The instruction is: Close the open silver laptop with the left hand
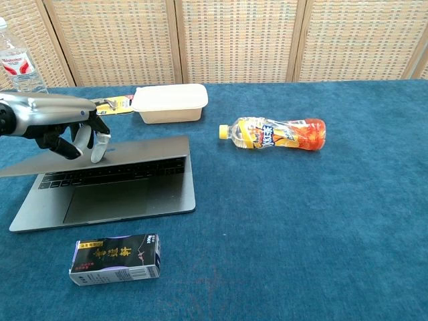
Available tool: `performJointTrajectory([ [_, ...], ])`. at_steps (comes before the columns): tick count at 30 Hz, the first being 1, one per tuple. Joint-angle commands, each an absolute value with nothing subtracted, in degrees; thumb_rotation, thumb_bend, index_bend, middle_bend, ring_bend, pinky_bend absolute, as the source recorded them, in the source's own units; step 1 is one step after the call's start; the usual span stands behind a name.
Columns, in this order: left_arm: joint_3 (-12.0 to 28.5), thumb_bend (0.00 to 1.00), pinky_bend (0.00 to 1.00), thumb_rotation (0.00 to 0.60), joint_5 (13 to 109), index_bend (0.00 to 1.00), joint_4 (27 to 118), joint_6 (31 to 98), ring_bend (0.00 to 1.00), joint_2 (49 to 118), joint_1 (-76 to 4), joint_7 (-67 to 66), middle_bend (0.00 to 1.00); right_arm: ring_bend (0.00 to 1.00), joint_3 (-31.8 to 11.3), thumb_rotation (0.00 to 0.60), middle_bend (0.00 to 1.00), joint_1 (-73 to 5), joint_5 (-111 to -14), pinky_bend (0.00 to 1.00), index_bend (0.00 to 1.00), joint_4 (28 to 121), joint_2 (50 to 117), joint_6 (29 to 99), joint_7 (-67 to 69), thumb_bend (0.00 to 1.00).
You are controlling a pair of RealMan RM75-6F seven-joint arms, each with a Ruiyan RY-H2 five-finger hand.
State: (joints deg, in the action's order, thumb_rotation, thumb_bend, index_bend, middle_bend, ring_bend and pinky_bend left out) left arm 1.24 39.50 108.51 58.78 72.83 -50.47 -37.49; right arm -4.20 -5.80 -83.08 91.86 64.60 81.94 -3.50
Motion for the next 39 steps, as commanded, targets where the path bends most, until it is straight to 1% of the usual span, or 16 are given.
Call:
performJointTrajectory([
  [1, 0.7, 0.94, 0.32, 0.600, 39.3, 0.56, 108.3, 59.2, 0.33, 73.6, -50.7, -38.7, 0.39, 0.00, -4.2, 0.600, 0.00, -5.8, -83.1, 0.00, 0.01, 91.9, 64.6, 81.9, -3.4, 0.00],
  [23, -1.2, 0.94, 0.32, 0.600, 36.1, 0.56, 106.1, 61.0, 0.33, 79.4, -52.0, -44.2, 0.39, 0.00, -4.3, 0.600, 0.00, -5.6, -83.0, 0.00, 0.01, 91.6, 64.3, 82.1, -2.6, 0.00],
  [39, -2.1, 0.94, 0.32, 0.600, 35.2, 0.56, 105.3, 61.2, 0.33, 81.6, -52.2, -46.1, 0.39, 0.00, -4.2, 0.600, 0.00, -5.5, -83.0, 0.00, 0.01, 91.7, 64.1, 82.1, -2.2, 0.00],
])
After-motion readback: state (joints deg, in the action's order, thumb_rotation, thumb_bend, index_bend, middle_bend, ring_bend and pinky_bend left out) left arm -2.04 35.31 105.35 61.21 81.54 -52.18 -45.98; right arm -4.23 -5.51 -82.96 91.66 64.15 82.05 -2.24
